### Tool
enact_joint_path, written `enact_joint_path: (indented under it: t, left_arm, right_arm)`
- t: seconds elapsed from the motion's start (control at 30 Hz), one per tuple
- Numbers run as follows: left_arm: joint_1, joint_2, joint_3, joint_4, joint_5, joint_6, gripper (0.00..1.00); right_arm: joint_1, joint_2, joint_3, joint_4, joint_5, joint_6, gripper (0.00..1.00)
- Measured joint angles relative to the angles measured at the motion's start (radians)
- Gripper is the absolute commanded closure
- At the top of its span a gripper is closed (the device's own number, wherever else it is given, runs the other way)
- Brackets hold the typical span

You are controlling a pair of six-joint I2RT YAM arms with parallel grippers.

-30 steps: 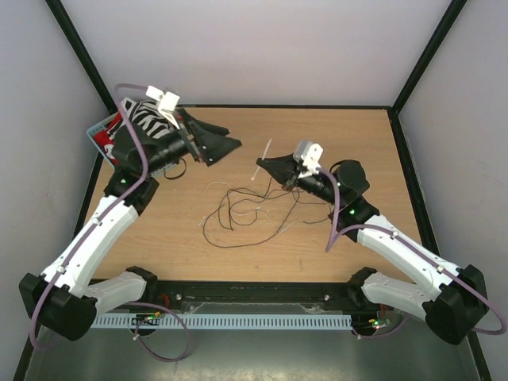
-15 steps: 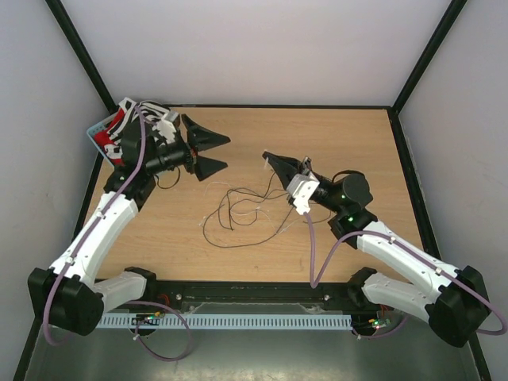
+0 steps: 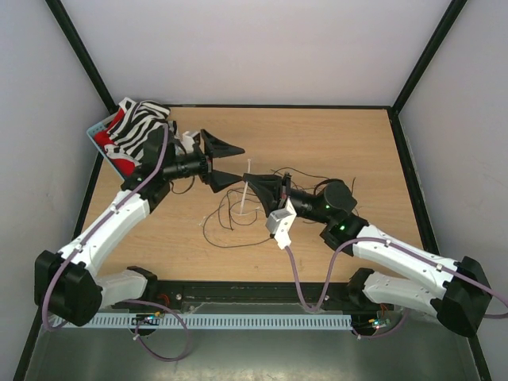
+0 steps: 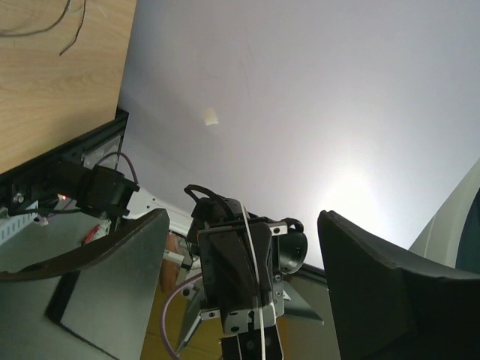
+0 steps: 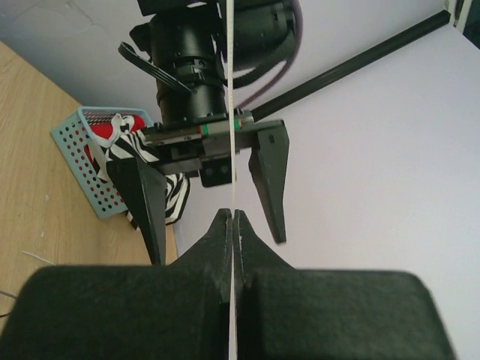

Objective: Zip-tie the wires
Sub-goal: Pick up the ribbon at the center of the board.

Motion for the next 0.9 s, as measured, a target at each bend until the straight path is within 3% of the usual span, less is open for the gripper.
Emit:
enact_joint_path:
  t: [0.2, 0.47, 0.67, 0.8, 0.9]
  left_arm:
    - [-0.075, 0.034, 0.000, 0.019, -0.038, -0.022, 0.58]
    - [-0.083, 0.055, -0.002, 0.053, -0.079, -0.033, 0.73]
    - [-0.084, 0.110, -0.002, 0.073, -0.084, -0.037, 0.99]
    - [-0.084, 0.127, 0.002, 0.085, -0.087, -0.024, 1.00]
    - [-0.084, 0.146, 0.019, 0.089, -0.088, -0.011, 1.00]
  right_arm:
    - [0.008, 0.018, 0.000, -0.005, -0.004, -0.028, 1.00]
    - [0.018, 0.024, 0.000, -0.005, -0.006, -0.024, 1.00]
    - [0.021, 0.024, -0.001, -0.005, -0.008, -0.015, 1.00]
    - [0.024, 0.024, -0.014, -0.005, -0.004, -0.015, 1.00]
    - [0.026, 0.023, -0.037, -0.004, -0.001, -0.008, 0.81]
